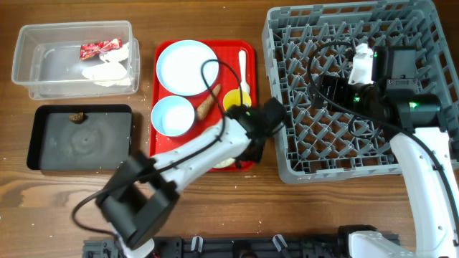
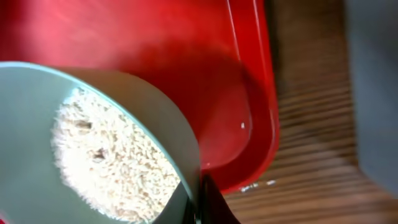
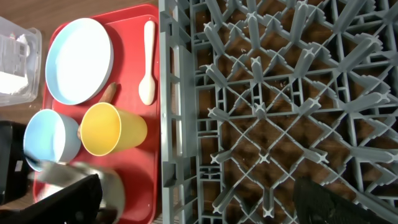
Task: Sort waste into correct bins and load items into the dishwasher rack
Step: 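Tip the green bowl's rice onto the black tray with left gripper, then set the green bowl on the red tray and grasp the yellow cup, then lift the yellow cup and hand it from left gripper to right gripper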
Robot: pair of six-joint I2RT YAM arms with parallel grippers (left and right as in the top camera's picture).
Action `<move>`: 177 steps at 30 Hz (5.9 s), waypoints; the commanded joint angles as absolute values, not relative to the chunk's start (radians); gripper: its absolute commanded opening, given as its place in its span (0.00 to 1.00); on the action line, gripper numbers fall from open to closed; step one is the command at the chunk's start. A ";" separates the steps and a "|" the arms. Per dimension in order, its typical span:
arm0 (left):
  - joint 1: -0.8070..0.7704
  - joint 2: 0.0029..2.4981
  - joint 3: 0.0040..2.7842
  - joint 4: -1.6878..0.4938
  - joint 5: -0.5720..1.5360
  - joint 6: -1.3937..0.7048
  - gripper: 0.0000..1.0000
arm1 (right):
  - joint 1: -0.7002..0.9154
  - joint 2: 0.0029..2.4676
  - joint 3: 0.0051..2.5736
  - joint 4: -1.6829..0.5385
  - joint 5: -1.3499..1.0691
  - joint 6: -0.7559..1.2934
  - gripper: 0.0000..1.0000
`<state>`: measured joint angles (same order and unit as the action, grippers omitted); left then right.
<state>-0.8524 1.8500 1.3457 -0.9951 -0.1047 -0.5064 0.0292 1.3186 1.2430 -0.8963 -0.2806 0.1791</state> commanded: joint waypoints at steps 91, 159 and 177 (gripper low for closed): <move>-0.406 1.448 1.272 -1.115 0.205 -0.279 0.04 | 0.031 1.332 1.256 -0.854 -0.282 0.186 1.00; -0.134 1.559 1.218 -0.485 1.498 -0.453 0.04 | 0.134 1.474 1.254 -0.415 -1.065 0.130 1.00; -0.136 1.559 1.218 -0.485 1.576 -0.457 0.04 | 0.196 1.498 1.254 -0.276 -1.381 0.010 0.98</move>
<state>-0.1410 1.5726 1.2068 -0.4885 1.5249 -0.4660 0.1566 1.4681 1.2392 -0.2756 -1.4380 -0.0048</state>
